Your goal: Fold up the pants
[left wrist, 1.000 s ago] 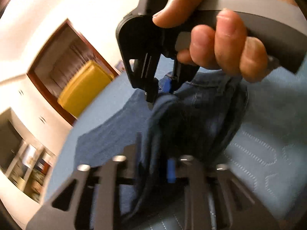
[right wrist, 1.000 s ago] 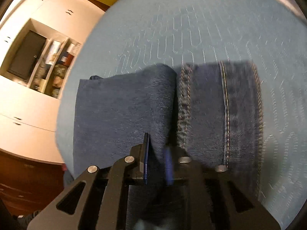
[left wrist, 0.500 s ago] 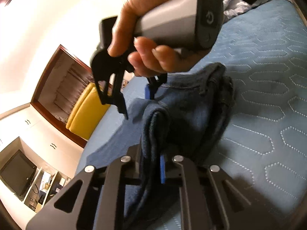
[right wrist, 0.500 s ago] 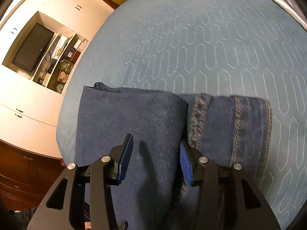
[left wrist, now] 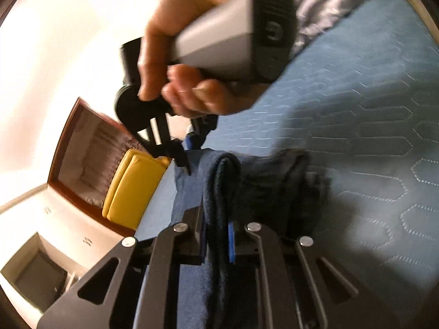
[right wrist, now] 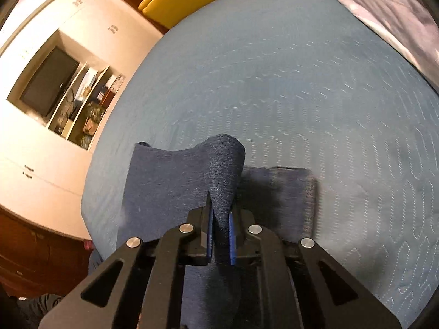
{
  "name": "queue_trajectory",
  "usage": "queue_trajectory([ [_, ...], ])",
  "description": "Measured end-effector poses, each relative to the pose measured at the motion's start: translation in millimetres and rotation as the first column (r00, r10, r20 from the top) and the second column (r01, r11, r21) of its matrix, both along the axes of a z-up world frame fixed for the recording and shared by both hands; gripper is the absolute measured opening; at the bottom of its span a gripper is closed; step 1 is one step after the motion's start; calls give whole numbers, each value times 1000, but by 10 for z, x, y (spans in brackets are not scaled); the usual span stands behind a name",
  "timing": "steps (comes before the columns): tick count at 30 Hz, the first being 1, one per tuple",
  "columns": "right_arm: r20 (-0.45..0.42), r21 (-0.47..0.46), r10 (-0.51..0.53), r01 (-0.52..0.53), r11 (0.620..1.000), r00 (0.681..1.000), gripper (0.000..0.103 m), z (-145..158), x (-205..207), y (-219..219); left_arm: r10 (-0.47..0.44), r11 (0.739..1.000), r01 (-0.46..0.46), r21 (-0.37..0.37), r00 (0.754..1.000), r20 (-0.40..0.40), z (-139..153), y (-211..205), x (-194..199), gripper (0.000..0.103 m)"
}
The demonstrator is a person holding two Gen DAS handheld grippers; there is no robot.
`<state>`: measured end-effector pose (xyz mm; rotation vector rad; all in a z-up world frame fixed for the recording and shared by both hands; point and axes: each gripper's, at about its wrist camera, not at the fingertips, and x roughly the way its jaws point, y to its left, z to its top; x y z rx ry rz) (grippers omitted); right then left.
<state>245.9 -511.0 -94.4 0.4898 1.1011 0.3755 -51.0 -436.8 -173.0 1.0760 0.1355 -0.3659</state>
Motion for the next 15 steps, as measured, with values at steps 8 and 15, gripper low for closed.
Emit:
queue_trajectory([
  [8,1,-39,-13,13,999,1000,10,-328,-14,-56,-21,999,23,23,997,-78,-180,-109,199,19],
  [15,57,-106,-111,116,988,992,31,-300,-154,-138,-151,967,101,-235,966,-208,338,397,107,76],
])
